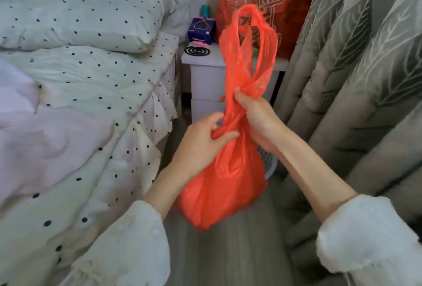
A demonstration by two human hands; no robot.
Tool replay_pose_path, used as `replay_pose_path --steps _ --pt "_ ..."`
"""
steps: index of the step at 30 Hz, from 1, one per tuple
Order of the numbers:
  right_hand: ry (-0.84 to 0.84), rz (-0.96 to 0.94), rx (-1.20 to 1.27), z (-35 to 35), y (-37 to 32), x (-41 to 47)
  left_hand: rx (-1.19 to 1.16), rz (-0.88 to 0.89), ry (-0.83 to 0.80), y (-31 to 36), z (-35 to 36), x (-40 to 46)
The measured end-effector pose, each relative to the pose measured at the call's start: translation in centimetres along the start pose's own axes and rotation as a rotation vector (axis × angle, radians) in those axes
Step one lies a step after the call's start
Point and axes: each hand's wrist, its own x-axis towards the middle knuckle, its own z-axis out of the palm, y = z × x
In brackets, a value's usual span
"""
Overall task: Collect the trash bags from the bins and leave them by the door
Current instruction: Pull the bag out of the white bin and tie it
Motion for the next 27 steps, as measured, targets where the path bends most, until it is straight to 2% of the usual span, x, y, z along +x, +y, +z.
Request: replay_pose_path --steps 3,6,10,12,15,19,21,24,25,27 --pt "0.083 0.011 -0.061 -0.3 2.0 -2.0 0.023 0.054 0.012 -0.9 1.4 -1.8" --pt "0.127 0.010 -0.284 -1.2 4.2 -3.7 0.044 0.056 0.046 -1.9 3.6 -4.7" --pt "-0.021 0.031 -0.597 -2.5 8.9 -6.2 0.078 -0.023 0.018 -4.1 5.2 -8.4" --pt "-0.094 0.049 -0.672 -3.5 11.1 -7.1 0.078 -0.057 -0.019 -4.9 5.9 -10.1" --pt "-0.158 0.016 -0.588 -5.5 14.1 -8.1 0.078 -0.231 0.036 -6.4 7.4 -12.4" --pt "-0.272 0.005 -0.541 -7.2 18.6 -9.7 -0.464 -0.660 0.267 -8.4 9.6 -15.4" --pt "-0.223 0.082 -0.379 -7.5 21.3 -10.7 -0.563 -0.775 0.318 -8.7 10.9 -17.3" --pt "-0.011 0.292 0.192 -7.9 23.9 -12.1 -0.645 -0.833 0.339 -9.1 11.9 -19.8" --pt "0.022 0.291 0.306 -8.4 24.3 -12.4 -0.725 -0.821 0.339 -9.3 11.8 -20.1" --pt "0.053 0.238 0.386 -9.1 24.2 -13.0 -0.918 -0.765 0.348 -9.9 11.4 -20.2"
